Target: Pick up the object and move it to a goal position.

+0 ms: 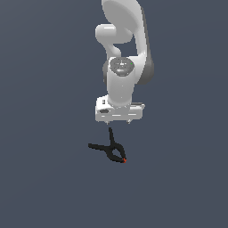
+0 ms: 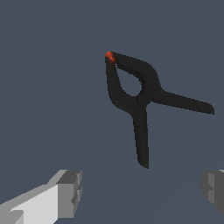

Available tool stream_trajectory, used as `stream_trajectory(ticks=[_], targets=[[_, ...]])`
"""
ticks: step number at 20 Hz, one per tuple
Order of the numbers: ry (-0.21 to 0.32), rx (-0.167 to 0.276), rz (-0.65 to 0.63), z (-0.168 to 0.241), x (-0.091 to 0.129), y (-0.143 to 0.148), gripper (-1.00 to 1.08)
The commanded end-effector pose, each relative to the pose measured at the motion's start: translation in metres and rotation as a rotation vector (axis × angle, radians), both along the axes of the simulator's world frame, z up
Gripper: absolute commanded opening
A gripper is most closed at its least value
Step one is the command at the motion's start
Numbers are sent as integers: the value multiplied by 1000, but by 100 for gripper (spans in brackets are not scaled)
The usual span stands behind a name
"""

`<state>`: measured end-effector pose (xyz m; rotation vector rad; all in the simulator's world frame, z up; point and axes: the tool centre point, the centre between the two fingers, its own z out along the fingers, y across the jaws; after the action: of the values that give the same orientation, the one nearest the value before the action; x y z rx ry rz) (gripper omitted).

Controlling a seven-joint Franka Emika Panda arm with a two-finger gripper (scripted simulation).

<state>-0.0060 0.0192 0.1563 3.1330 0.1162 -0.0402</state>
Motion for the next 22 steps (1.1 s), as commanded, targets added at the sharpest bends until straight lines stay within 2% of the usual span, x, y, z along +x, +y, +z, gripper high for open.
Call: stream_trajectory(ticks=[1, 13, 17, 22], targets=[[0, 0, 0, 0, 0, 0, 28], [4, 7, 29, 2, 1, 8, 28], [25, 10, 45, -9, -1, 3, 28], [78, 21, 84, -36, -6, -9, 28]])
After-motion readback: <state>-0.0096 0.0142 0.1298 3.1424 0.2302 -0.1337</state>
